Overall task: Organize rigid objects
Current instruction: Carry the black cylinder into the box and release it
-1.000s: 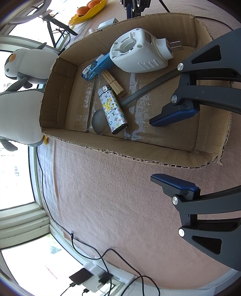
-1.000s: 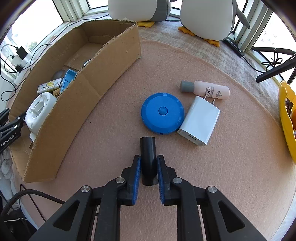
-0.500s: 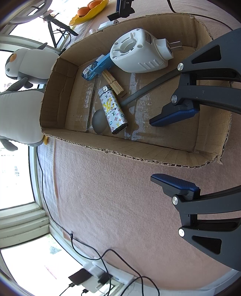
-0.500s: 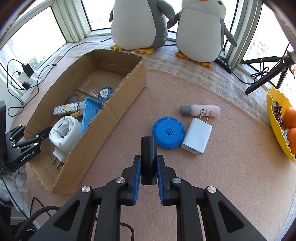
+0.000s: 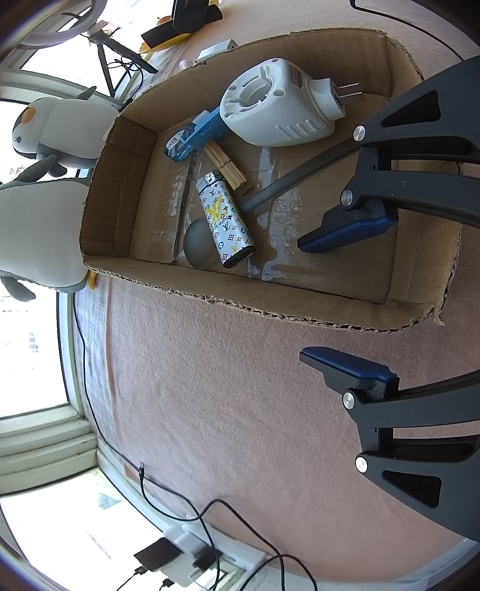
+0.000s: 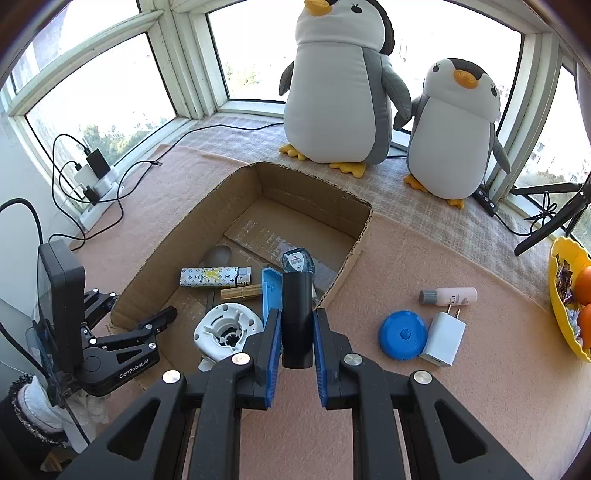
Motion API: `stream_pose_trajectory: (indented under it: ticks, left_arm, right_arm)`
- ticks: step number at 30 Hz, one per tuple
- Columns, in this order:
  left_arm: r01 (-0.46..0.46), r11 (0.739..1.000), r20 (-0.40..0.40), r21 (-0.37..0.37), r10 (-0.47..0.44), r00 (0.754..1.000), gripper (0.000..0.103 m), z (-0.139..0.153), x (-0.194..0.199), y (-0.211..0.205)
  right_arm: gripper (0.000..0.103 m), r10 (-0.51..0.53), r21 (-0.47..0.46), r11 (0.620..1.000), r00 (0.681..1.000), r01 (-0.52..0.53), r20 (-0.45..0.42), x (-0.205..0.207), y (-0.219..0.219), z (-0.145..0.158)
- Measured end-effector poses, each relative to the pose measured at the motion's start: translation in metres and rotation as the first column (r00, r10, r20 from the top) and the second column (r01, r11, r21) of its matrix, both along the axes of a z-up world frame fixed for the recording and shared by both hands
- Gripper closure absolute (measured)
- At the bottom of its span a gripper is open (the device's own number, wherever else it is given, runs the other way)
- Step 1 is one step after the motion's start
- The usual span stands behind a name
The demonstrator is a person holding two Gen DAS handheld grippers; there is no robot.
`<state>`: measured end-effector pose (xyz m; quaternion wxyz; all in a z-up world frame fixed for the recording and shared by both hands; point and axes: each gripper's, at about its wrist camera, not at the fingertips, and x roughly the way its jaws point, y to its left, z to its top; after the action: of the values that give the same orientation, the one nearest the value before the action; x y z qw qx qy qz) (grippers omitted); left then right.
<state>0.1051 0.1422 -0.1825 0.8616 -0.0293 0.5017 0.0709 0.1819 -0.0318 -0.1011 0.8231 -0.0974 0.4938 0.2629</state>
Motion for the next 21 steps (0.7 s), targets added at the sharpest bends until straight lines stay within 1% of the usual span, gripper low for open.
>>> stream_pose_trajectory:
  ticks: [6,16,21]
  left_arm:
    - [-0.001,1.0,0.001,-0.002,0.001,1.0,0.05,0.0,0.001,0.0]
    - [-0.001,1.0,0.002,-0.005,0.001,1.0,0.05,0.0,0.0,0.0]
    - [-0.001,1.0,0.002,-0.005,0.001,1.0,0.05,0.0,0.0,0.0]
  right_arm:
    - [0.088,0.003,0.016,1.0,1.0,-0.003,0.007,0.006,0.018,0.002]
    - [0.088,0.003,0.008,1.0,1.0,-0.003,-0.022,0.021,0.042,-0.018]
    - [0.088,0.011,-0.019,1.0,1.0,-0.011,-0.023,0.026,0.049,-0.024]
